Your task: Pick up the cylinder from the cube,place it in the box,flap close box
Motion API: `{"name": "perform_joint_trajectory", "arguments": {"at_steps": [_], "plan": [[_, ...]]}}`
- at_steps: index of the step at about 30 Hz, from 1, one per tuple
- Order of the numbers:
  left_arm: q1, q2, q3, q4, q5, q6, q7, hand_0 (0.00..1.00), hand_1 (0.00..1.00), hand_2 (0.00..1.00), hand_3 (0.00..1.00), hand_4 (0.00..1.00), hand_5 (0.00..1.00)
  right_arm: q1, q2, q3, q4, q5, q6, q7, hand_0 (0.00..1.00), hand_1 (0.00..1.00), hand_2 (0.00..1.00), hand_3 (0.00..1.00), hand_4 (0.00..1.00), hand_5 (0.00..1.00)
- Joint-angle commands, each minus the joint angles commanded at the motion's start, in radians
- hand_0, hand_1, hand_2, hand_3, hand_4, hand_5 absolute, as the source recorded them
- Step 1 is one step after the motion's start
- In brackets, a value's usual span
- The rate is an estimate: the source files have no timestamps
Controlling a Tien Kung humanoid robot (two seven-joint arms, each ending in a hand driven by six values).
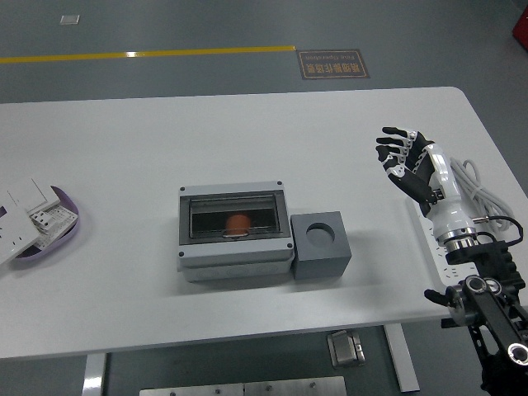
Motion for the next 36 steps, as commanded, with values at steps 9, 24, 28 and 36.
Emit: {"name": "perform_joint_trajectory", "arguments": {"at_steps": [9,24,28,36], "plan": [[-0.012,0.012,-0.006,0.000,0.012,-0.003,-0.001,0.623,0.627,0.593,0.632,0.696,0.220,-0.022,0.009,0.036,-0.004,0.045,-0.010,0.022,0.715,0.659,0.655,0.654,0.681,0.279],[-0.019,0.012,-0.021,0.000,0.001,0.004,-0.010,0.623,0.627,0.593,0.633,0.695,0.220,-0.051,0.021,0.066,0.000,0.054,-0.015,0.032,0.702,0.654,0.642,0.651,0.684,0.283],[-0.026,0.012,-0.034,0.000,0.011,0.003,-0.011,0.623,0.627,0.593,0.633,0.696,0.219,-0.060,0.024,0.080,0.001,0.042,-0.015,0.031,0.700,0.652,0.646,0.651,0.701,0.278],[-0.031,0.037,-0.070,0.000,0.031,0.009,0.000,0.623,0.627,0.593,0.633,0.696,0.219,-0.087,0.021,0.111,0.034,-0.080,-0.022,0.009,0.698,0.652,0.648,0.652,0.703,0.282]]}}
